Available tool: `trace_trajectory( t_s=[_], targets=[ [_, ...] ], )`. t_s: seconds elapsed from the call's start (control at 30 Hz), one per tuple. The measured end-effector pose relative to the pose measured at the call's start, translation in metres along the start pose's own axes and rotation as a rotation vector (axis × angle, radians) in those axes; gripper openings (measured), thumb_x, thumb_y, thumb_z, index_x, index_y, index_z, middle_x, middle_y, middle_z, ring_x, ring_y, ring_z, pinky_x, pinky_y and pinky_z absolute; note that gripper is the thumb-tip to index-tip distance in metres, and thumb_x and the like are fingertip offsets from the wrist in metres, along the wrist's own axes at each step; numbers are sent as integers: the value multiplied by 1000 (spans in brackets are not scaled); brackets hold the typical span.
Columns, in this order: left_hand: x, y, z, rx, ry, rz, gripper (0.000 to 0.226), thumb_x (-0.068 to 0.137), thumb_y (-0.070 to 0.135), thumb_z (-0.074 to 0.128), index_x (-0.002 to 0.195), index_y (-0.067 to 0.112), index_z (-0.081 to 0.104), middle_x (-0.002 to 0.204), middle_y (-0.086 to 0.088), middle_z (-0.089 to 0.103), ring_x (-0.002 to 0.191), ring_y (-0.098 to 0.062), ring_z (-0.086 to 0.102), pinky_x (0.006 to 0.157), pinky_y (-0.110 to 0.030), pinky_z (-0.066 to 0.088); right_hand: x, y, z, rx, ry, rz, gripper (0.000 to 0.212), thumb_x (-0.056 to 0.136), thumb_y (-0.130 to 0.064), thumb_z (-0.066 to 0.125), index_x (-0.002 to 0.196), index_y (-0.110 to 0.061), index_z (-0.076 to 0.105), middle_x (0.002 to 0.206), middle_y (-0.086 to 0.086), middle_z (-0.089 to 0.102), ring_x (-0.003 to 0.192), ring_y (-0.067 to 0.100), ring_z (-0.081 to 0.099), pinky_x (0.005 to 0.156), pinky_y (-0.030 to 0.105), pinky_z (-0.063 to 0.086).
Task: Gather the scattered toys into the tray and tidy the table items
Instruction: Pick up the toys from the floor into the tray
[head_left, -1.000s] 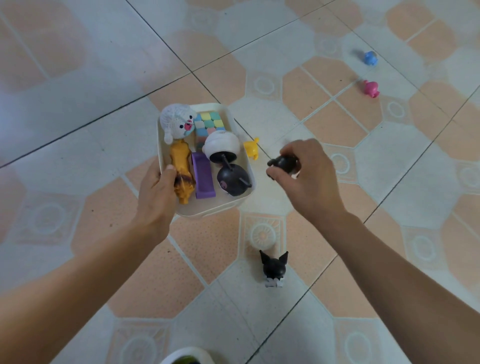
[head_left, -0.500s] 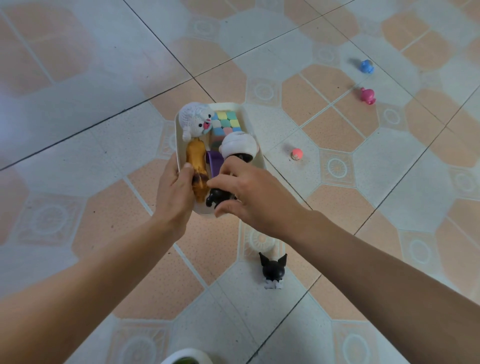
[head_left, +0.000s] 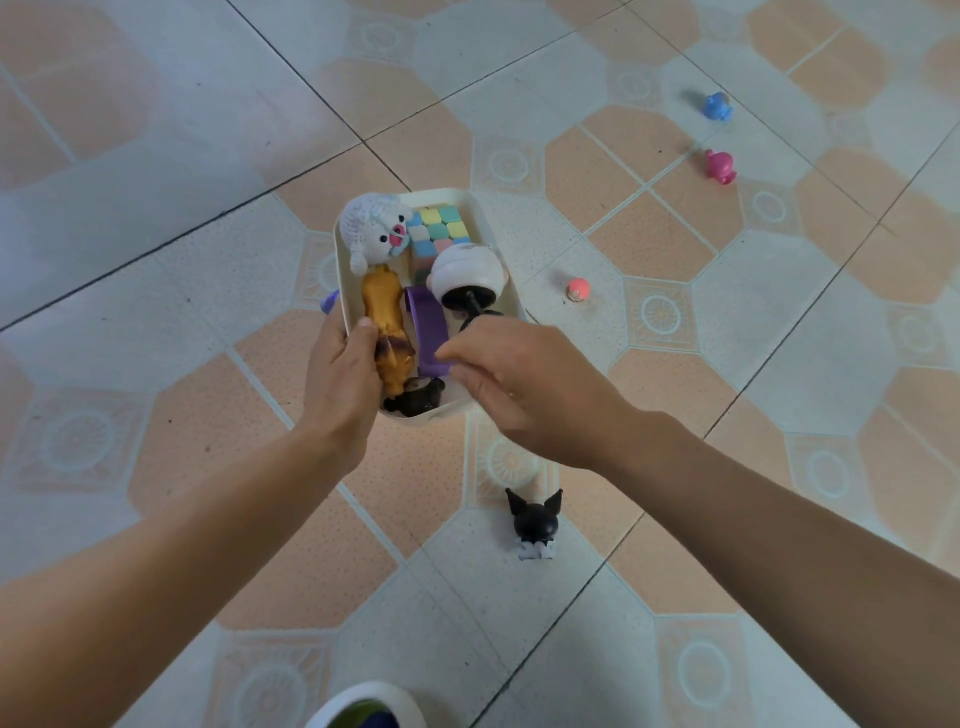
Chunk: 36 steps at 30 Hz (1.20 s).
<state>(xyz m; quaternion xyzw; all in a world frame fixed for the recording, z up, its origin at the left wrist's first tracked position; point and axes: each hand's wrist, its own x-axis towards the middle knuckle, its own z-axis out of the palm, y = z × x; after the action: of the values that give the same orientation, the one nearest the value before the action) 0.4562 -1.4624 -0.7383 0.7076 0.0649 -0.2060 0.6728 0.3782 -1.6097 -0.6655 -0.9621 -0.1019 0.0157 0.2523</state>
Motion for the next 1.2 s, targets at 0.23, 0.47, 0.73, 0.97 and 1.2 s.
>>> trace_trajectory(
  t_s=[0.23,0.47,0.73,0.97,1.2],
  targets=[
    [-5,-23,4,51,-38,-34,19,98,27,37,98,31,56,84,6,61,79,-10,59,70,-26,49,-73,29,-11,-37,52,139,13,91,-8,54,92,-3,66,77,7,62,69,24,56,62,42,47],
    [-20,-39,3,124,-93,-6,20,96,28,39,93,35,58,70,18,63,67,4,59,73,-26,47,-121,46,55,-96,-292,341,35,92,-32,54,121,-12,56,111,6,58,101,25,52,81,40,46],
    [-33,-43,-4,129,-95,-40,29,100,28,39,122,16,53,90,4,62,83,-9,60,74,-25,46,-122,47,101,-172,-418,419,55,81,-49,63,122,-15,48,113,6,46,100,25,46,75,34,40],
    [-35,-38,-9,105,-93,-37,24,100,28,38,120,31,50,107,-6,63,98,-18,61,86,-34,50,-104,53,63,-72,-209,620,38,78,-41,71,96,-18,46,97,4,58,86,28,57,66,34,41],
    [-32,-34,-8,89,-47,-19,27,100,28,38,121,21,53,96,3,59,89,-13,57,71,-25,44,-72,31,-16,28,278,583,42,74,-39,74,105,-20,53,93,-4,63,78,16,58,70,36,49]
  ],
)
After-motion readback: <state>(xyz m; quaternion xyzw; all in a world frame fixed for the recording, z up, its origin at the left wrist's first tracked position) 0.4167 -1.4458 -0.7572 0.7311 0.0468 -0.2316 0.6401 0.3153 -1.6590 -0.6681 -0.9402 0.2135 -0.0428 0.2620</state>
